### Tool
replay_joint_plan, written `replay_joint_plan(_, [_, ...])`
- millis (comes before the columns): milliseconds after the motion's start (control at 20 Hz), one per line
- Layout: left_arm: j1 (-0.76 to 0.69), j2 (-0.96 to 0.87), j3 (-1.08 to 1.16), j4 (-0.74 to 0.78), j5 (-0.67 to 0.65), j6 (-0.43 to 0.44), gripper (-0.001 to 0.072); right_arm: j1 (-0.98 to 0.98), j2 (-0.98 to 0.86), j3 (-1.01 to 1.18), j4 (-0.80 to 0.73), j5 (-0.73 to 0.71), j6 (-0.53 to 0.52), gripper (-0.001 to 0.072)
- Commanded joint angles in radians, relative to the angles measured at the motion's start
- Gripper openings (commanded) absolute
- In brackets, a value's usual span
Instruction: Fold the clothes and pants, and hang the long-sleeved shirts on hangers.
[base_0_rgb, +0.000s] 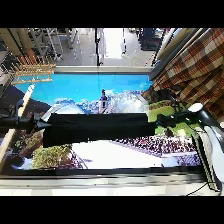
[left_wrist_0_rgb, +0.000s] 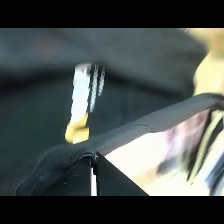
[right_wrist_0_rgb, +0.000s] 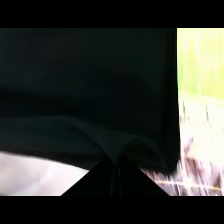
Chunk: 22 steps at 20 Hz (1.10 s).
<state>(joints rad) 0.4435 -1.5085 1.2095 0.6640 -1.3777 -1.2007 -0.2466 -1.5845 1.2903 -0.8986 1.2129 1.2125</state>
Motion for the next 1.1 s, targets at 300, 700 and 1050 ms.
replay_joint_plan(300, [-0.033, -0.307, 0.198, -0.15, 0.166, 0.019, 0.0559, 0.062, -0.317, 0.345, 0.018, -0.116, 0.002, 0.0566])
replay_joint_plan(700, [-0.033, -0.125, 0.197, 0.011, 0.037, 0.152, 0.0462, -0.031, -0.325, 0.257, 0.026, 0.065, -0.027, 0.0568])
replay_joint_plan(1050, [-0.27, -0.105, 0.195, 0.282, 0.073, 0.359, 0.0209, 0.024, -0.467, 0.304, 0.225, 0.118, -0.069, 0.0518])
